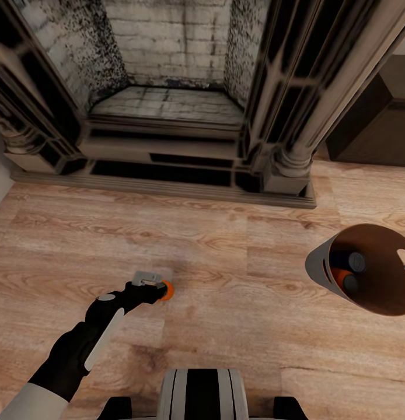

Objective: Put the three can of soda from the living room inside the tash can in the kitchen.

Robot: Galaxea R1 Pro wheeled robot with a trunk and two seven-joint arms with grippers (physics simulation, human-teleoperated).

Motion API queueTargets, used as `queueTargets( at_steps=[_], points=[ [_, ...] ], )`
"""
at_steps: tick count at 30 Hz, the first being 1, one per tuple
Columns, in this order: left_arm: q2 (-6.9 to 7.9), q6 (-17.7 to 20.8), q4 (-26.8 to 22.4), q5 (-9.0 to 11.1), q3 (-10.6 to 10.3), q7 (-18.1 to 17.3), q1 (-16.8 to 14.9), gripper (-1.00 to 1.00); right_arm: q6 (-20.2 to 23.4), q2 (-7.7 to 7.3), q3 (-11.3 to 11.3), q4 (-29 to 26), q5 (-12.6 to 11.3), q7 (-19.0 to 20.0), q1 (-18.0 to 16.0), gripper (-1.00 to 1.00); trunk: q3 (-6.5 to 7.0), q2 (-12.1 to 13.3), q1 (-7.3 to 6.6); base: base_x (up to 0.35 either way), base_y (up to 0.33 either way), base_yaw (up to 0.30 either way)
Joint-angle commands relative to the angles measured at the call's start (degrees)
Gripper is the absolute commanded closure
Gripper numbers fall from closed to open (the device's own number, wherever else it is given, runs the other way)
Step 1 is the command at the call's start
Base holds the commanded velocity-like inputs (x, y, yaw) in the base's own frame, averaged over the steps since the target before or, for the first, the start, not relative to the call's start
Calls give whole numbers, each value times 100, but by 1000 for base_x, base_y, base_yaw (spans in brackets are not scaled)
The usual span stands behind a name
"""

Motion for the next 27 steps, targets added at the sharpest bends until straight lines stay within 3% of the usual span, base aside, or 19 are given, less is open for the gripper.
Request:
queueTargets(
  at_steps=[1,9,17,27],
  points=[
    [-2,0,1,-4,-6,4,-2,-100,17,-2,1,-1,-57,12,-5,100,0,0,-1,135,0,0],
    [-7,-3,-1,-3,-49,15,-5,-100,17,1,10,-1,-56,14,-5,100,-45,0,-1,195,0,0],
    [-22,-5,-2,0,-52,7,-6,-100,17,3,19,1,-42,9,-4,100,-171,-4,7,18,0,0],
    [-35,-5,-17,0,-104,21,-6,-100,17,3,19,7,-30,9,1,100,-234,-4,7,0,0,0]
  ],
)
